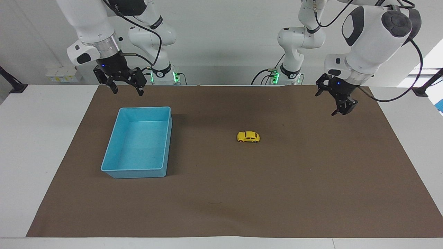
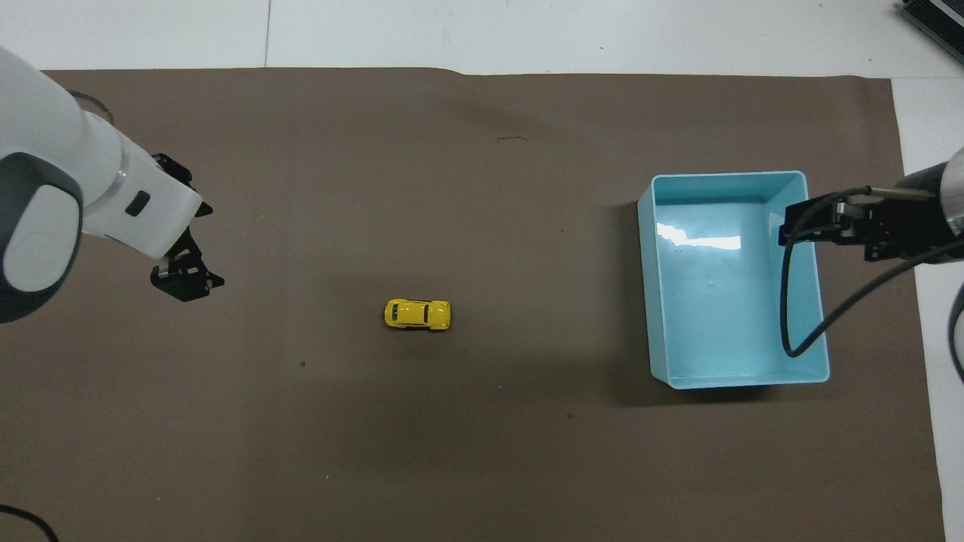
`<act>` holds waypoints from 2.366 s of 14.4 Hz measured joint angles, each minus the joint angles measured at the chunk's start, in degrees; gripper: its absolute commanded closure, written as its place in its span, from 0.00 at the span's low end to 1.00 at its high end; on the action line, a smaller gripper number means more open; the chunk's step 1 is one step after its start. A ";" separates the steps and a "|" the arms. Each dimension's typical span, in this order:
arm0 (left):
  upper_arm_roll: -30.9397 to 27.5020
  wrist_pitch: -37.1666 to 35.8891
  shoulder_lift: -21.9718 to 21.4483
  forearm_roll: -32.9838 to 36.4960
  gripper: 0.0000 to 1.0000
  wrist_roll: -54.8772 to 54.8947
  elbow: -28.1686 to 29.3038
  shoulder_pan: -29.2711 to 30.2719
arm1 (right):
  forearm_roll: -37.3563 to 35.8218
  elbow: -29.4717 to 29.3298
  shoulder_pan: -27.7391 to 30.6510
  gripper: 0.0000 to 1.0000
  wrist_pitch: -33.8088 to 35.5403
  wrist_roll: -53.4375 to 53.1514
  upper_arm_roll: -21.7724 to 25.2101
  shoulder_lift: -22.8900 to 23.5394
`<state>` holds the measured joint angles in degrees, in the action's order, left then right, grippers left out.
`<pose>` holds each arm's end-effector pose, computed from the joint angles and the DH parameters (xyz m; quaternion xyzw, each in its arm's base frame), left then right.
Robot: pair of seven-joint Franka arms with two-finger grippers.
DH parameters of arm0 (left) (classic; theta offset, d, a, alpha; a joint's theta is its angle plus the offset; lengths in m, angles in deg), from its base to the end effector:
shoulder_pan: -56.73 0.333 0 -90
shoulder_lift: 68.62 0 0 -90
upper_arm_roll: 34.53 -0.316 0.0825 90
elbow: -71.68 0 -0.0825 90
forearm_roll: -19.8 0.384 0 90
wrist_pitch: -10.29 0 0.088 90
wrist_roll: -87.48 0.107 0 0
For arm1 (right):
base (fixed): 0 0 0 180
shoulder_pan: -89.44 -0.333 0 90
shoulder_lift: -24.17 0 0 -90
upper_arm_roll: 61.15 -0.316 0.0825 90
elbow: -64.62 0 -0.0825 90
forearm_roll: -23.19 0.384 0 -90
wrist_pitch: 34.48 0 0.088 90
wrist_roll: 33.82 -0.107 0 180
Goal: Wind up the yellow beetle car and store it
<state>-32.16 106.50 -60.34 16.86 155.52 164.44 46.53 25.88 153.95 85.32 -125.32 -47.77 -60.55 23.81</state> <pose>0.5834 -0.1337 0.5275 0.7642 -0.6430 -0.0240 0.0447 0.5531 0.0390 0.6349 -0.9955 0.0908 -0.0126 0.0257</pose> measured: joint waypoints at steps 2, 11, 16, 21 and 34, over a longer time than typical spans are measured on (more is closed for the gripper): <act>0.06 5.42 0.46 -0.02 0.00 1.22 3.59 -1.57 | 0.00 0.00 0.00 0.00 0.00 0.00 0.00 0.00; 0.28 23.37 1.76 -0.05 0.00 1.68 15.44 -11.72 | 0.00 0.00 0.00 0.00 0.00 0.00 0.00 0.00; 0.28 31.22 3.39 -0.06 0.00 -0.37 19.68 -15.66 | 0.00 0.00 0.00 0.00 0.00 0.00 0.00 0.00; 0.28 38.54 4.45 -0.06 0.00 -4.80 24.31 -19.12 | 0.00 0.00 -0.01 0.00 0.16 0.00 -0.01 -0.05; 0.15 40.80 5.57 -0.06 1.00 -9.55 27.02 -21.74 | 0.00 0.00 0.01 0.00 1.17 0.00 0.35 -0.12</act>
<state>-32.01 147.30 -54.78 16.80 145.97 191.45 24.78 25.88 153.95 85.34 -124.15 -47.77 -60.20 23.69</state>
